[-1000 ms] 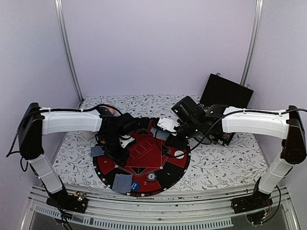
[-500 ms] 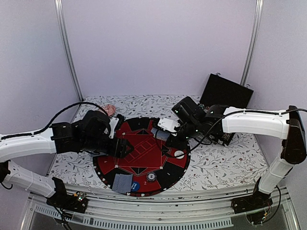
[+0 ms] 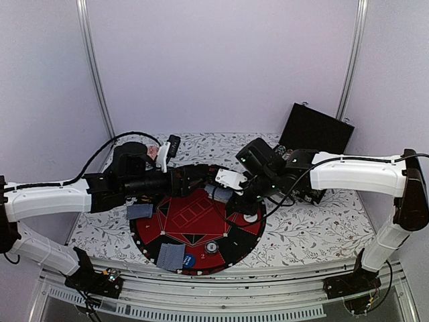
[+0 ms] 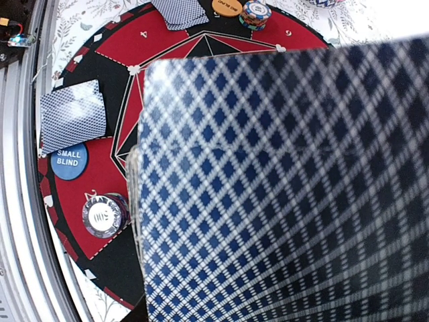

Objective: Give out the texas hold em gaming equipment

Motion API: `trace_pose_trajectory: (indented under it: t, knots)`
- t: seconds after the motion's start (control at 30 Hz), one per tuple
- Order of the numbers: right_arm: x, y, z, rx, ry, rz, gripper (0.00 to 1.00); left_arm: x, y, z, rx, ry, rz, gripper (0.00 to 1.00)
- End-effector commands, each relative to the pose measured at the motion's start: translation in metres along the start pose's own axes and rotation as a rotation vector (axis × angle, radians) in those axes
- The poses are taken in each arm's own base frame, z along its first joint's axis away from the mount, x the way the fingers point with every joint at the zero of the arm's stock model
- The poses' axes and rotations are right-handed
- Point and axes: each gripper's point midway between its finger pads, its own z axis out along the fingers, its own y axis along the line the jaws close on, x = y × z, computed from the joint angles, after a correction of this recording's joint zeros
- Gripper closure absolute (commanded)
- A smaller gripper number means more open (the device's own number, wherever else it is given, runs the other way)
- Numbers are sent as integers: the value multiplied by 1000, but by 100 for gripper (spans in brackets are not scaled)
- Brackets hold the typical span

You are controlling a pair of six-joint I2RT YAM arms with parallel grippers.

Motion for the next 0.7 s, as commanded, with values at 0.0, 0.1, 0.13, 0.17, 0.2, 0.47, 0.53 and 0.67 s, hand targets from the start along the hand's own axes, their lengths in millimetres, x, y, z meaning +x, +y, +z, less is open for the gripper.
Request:
trace_pose_trajectory:
  t: [0.0, 0.1, 0.13, 0.17, 0.2, 0.47, 0.53, 0.67]
  knots:
    - [-29, 1, -17, -6, -84, 12, 60, -13, -9, 0, 90, -35, 17, 27]
    - [-30, 1, -15, -6, -80, 11, 60, -12, -6, 0, 109, -39, 8, 32]
    - [-31, 1, -15, -4, -80, 11, 60, -10, -5, 2, 114, -31, 7, 32]
    - [-31, 1, -15, -4, -79, 10, 60, -7, -7, 3, 130, -18, 12, 31]
    - [-32, 1, -14, -4, -80, 9, 60, -5, -9, 6, 143, -6, 16, 30]
    - [-39, 2, -10, -20, -79, -2, 60, 6, -6, 21, 155, 44, 29, 30]
    - [-37, 2, -9, -19, -71, -3, 60, 3, -3, 22, 135, 39, 36, 34]
    - [-35, 1, -9, -16, -61, -5, 60, 2, 1, 19, 108, 37, 45, 44]
